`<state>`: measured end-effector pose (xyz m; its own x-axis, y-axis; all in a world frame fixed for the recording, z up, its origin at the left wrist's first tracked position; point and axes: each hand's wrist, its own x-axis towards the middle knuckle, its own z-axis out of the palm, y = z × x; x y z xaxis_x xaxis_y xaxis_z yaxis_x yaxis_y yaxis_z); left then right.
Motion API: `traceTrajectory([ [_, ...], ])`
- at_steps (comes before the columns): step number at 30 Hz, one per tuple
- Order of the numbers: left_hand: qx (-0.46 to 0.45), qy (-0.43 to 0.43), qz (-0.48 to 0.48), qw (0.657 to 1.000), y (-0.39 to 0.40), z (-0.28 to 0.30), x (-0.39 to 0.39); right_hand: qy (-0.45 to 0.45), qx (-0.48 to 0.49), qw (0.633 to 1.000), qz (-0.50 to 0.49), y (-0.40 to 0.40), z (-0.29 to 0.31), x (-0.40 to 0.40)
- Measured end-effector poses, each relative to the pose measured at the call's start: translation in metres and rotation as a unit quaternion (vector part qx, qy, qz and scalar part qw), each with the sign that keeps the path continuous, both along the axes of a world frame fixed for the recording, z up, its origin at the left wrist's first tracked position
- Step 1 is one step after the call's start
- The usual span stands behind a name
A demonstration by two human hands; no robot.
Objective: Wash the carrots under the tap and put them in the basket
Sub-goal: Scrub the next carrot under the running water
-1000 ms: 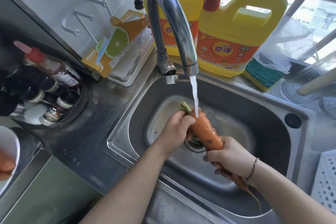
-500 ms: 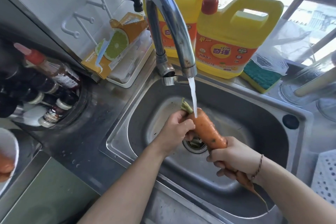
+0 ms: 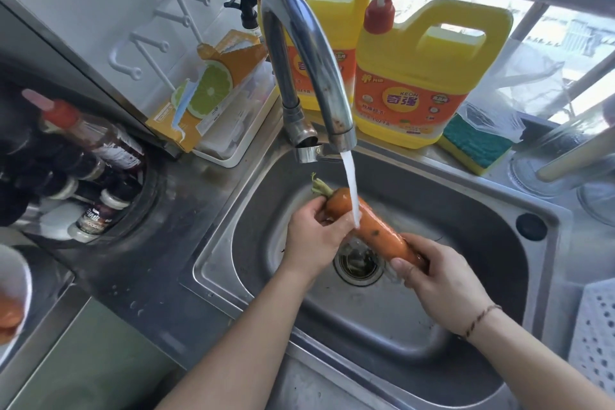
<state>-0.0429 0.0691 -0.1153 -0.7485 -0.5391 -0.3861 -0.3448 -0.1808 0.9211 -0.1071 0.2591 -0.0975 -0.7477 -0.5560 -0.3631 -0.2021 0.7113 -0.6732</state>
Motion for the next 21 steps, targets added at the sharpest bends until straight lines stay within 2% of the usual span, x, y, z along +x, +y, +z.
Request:
traceTrajectory([
  [3,0.056,-0.003,0.013,0.998,0.0025,0.0037,0.0003,0.001,0.008,1.000,0.002,0.0043,0.0009,0.0001],
  [9,0.097,-0.027,0.025,0.995,0.0053,0.0021,0.0018,0.014,0.044,0.999,0.004,0.0039,-0.0005,0.0052],
  [12,0.127,-0.020,0.021,0.991,0.0017,0.0004,0.0034,-0.015,0.031,0.999,-0.001,0.0041,0.0008,0.0035],
  [18,0.143,-0.029,0.021,0.989,-0.0001,-0.0006,0.0057,0.029,0.070,0.997,0.006,0.0048,0.0033,0.0044],
  [21,0.138,-0.026,0.009,0.990,-0.0010,0.0013,0.0064,0.005,0.057,0.998,-0.005,0.0072,0.0027,0.0024],
])
